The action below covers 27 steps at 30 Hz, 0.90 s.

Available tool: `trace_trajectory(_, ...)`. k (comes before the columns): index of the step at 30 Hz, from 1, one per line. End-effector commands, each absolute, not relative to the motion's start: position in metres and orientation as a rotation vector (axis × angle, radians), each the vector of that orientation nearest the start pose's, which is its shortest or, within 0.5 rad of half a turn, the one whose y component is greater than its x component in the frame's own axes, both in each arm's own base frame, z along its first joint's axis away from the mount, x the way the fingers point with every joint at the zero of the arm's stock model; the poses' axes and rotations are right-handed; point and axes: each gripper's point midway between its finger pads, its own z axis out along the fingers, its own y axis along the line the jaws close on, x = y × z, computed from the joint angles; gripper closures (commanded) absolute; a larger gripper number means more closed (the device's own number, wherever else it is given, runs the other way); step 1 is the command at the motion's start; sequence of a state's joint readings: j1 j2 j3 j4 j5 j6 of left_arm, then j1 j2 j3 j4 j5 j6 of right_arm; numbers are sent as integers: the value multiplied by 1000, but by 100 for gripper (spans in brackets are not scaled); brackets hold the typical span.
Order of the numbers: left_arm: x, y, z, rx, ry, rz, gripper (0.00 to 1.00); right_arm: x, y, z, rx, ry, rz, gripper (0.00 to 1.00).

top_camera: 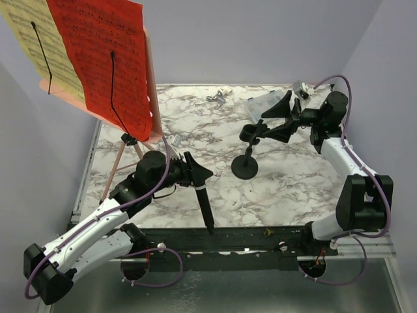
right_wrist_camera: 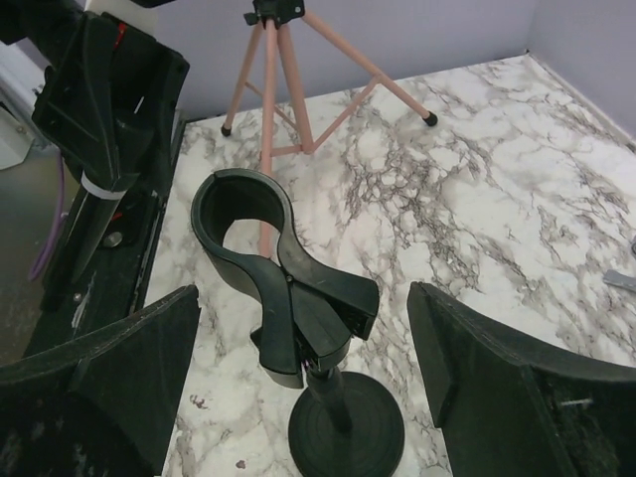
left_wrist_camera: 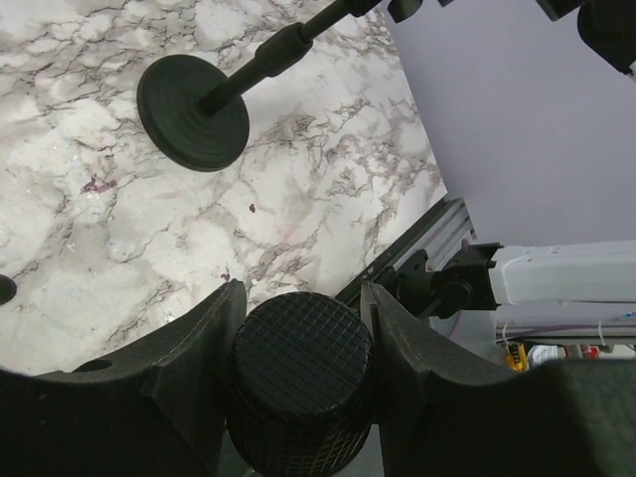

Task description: Set up the instrument practice props

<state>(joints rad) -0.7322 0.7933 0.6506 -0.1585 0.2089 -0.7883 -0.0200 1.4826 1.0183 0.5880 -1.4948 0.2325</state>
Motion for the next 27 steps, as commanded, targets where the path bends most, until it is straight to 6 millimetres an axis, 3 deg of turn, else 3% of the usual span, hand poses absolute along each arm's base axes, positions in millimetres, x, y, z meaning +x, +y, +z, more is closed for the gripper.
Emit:
trace_trajectory(1, 183, -259, 247, 166, 2008, -1240, 100, 319, 170, 291, -1165, 1265, 1245, 9)
trace_trajectory(18, 182, -266, 253, 182, 2019, -1270, 100, 316, 172, 265, -1234, 1315, 1276, 8)
trace_trajectory(20, 184, -267, 255, 174, 2020, -1275, 100, 318, 181, 260, -1258, 1330, 1315, 8)
trace_trajectory(27, 187, -270, 261, 176, 2008, -1278, 100, 324, 188, 272, -1137, 1252, 1303, 10)
